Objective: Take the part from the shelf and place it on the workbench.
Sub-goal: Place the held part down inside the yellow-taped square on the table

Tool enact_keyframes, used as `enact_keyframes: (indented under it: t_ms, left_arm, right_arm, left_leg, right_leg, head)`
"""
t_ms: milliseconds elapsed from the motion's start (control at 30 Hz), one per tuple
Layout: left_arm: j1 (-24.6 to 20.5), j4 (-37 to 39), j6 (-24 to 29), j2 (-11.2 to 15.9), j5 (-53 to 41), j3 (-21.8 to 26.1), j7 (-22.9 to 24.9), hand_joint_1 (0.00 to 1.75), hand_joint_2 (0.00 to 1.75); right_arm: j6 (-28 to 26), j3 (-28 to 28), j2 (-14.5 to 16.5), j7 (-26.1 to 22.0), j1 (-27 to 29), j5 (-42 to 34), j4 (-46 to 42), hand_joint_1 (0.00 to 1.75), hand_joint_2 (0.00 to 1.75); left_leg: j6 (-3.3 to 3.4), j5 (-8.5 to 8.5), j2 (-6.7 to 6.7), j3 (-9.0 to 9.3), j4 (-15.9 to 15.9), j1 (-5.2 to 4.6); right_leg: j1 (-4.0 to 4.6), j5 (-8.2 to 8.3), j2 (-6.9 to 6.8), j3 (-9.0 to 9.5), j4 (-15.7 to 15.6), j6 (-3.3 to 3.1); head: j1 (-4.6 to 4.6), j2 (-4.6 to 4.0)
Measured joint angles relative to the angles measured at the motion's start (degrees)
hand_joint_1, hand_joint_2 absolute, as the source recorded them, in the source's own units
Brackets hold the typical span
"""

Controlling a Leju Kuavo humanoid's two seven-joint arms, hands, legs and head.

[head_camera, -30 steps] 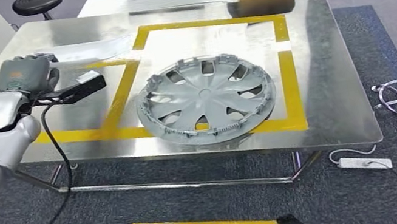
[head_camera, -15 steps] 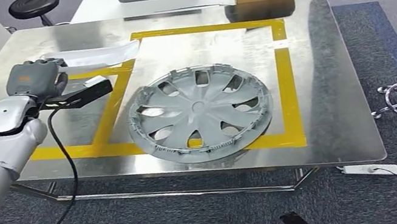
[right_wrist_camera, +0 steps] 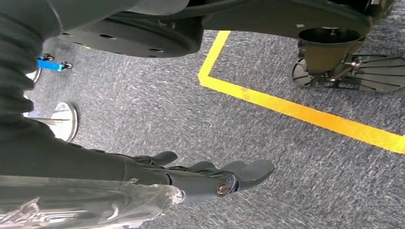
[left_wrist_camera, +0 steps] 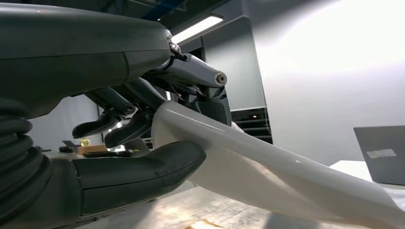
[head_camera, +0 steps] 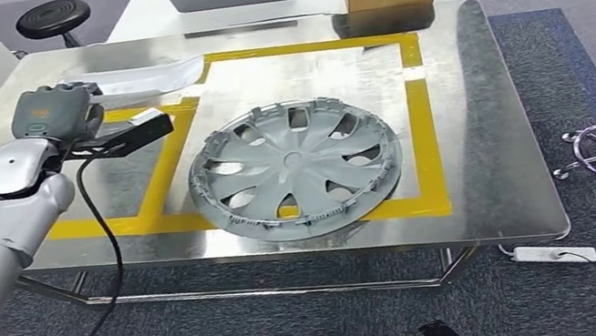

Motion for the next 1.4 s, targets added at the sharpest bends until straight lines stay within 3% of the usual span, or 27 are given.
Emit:
enact_keyframes:
  t_ms: [300, 667, 800, 1000, 1133, 1400]
  left_arm:
    - [-0.23, 0.99, -3.10, 1.92, -0.52, 0.29, 3.34, 1.75, 1.75]
    - [0.68, 2.76, -3.32, 5.66, -0.04, 1.64, 3.39, 1.75, 1.75]
    - [0.88, 2.91, -2.74, 5.95, -0.42, 1.74, 2.56, 0.00, 1.75]
    - [0.88, 2.91, -2.20, 6.10, -0.57, 1.92, 2.30, 0.00, 1.75]
    - [0.88, 2.91, -0.91, 6.10, -0.57, 2.29, 2.15, 0.00, 0.00]
    - [0.93, 2.91, -0.22, 6.10, -0.59, 3.02, 2.13, 0.00, 0.00]
  right_arm:
    - [0.02, 0.00, 0.00, 0.02, 0.06, 0.16, 0.00, 0.00, 1.75]
    - [0.02, 0.00, 0.00, -0.01, 0.06, 0.38, 0.00, 0.00, 1.75]
    - [0.05, 0.00, 0.00, -0.03, 0.03, 0.46, 0.00, 0.00, 0.00]
    - [0.08, 0.00, 0.00, -0.04, 0.01, 0.54, 0.00, 0.00, 0.00]
    - [0.09, 0.00, 0.00, -0.04, 0.00, 0.59, 0.00, 0.00, 0.00]
    - [0.20, 0.00, 0.00, -0.04, -0.02, 0.83, 0.00, 0.00, 0.00]
  left_leg:
    - [0.15, 0.15, 0.00, 0.06, 0.11, -0.09]
    - [0.12, 0.18, -0.07, 0.08, 0.13, -0.13]
    - [0.12, 0.18, -0.08, 0.08, 0.14, -0.16]
    - [0.12, 0.17, -0.08, 0.08, 0.15, -0.18]
    - [0.12, 0.18, -0.08, 0.08, 0.15, -0.18]
    - [0.13, 0.19, -0.08, 0.09, 0.15, -0.18]
  right_leg:
    - [-0.13, 0.21, 0.01, 0.09, -0.06, 0.18]
    - [-0.13, 0.21, -0.05, 0.11, -0.06, 0.18]
    - [-0.15, 0.21, -0.05, 0.12, -0.06, 0.19]
    - [-0.16, 0.21, -0.05, 0.12, -0.07, 0.19]
    - [-0.16, 0.21, -0.05, 0.12, -0.07, 0.19]
    - [-0.16, 0.21, -0.05, 0.14, -0.07, 0.19]
  head:
    - [0.00, 0.00]
    - [0.01, 0.00]
    - [0.00, 0.00]
    - [0.00, 0.00]
    - [-0.01, 0.00]
    - [-0.01, 0.00]
